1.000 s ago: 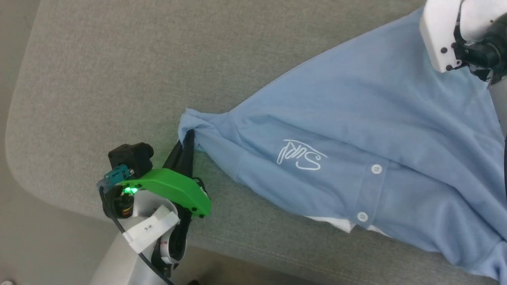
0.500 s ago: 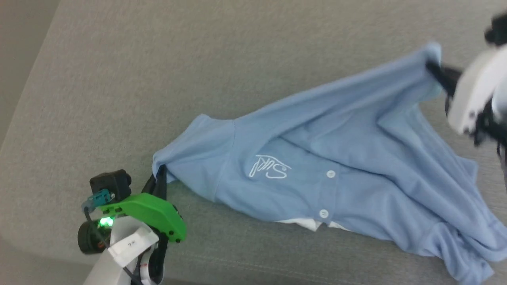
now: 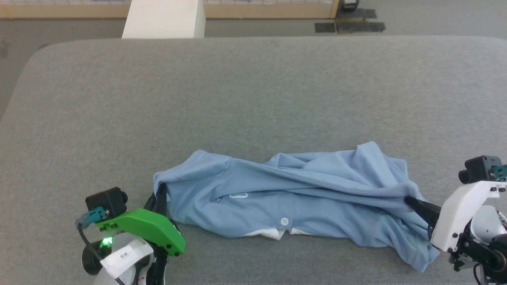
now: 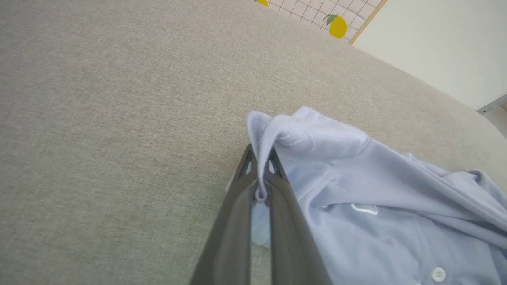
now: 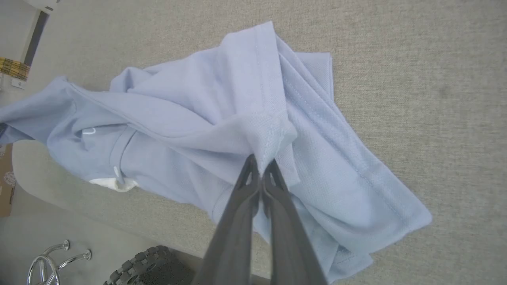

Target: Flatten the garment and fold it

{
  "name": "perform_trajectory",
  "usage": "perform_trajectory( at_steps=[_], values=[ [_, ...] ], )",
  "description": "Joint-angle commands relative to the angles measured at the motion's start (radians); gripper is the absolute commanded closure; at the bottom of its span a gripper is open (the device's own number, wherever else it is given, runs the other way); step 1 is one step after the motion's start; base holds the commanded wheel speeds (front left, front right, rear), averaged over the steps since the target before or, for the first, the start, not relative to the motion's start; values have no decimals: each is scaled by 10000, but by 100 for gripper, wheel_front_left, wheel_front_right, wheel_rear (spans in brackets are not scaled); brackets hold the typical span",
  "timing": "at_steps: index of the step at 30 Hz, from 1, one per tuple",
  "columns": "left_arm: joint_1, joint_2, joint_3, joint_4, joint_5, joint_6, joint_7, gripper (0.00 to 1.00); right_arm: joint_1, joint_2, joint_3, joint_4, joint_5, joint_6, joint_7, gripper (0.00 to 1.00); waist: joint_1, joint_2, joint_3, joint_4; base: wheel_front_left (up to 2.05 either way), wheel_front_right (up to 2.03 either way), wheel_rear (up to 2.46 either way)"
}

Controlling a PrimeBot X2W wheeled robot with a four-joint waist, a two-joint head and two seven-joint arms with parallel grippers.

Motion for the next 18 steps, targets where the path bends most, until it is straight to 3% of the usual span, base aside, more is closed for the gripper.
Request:
perform_trajectory(
  at_steps=[1, 7, 18],
  values=[
    [-9, -15, 95, 33, -163, -112, -52, 100, -77, 108, -37, -174, 134, -13, 73, 100, 1, 0, -347, -314, 0, 0, 0],
    [-1605, 374, 494, 161, -503, -752, 147, 100, -1702, -13, -198, -376, 455, -13, 675, 100, 1, 0, -468, -285, 0, 0, 0],
    [-7364, 1194, 441, 967, 237, -1602, 877, 100, -6135, -861, -692, 272, 246, -13, 1880, 100, 1, 0, -839, -201, 0, 0, 0]
  ],
)
